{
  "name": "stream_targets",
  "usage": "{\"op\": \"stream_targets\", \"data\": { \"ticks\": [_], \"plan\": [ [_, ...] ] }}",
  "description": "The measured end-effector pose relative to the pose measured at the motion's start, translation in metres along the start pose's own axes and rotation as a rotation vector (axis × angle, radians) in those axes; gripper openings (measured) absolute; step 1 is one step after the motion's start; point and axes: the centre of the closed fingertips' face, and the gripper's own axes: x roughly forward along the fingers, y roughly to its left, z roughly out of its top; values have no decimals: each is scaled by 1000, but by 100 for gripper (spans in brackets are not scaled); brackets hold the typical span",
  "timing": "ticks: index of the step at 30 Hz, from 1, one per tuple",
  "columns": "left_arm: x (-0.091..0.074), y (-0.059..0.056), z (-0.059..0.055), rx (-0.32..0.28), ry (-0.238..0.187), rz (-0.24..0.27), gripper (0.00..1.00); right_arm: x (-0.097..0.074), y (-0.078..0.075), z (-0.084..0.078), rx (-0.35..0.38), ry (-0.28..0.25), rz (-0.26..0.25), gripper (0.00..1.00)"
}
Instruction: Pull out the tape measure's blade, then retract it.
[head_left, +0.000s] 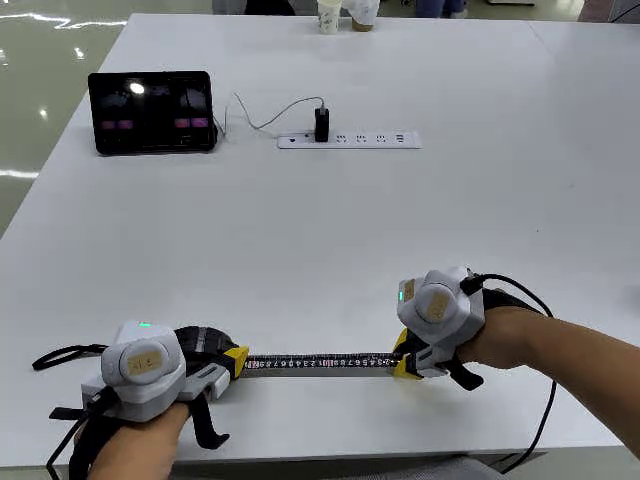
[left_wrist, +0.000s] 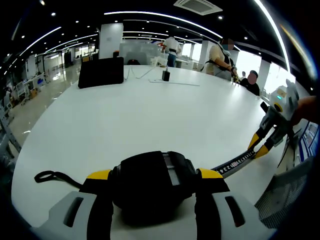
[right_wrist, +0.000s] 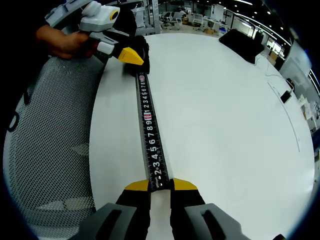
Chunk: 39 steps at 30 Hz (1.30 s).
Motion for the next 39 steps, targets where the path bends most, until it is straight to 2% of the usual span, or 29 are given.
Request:
{"op": "stream_targets", "data": {
  "ticks": [16, 26, 39],
  "plan": [
    [1, 0, 0, 3, -1, 1, 61, 2, 1, 5, -1, -14, -3, 11],
    [1, 1, 0, 5, -1, 2, 61, 5, 1, 11, 14, 26, 20, 11],
    [2, 2, 0, 6, 0, 1, 61, 11, 2, 21, 3, 12, 10, 11]
  ]
}}
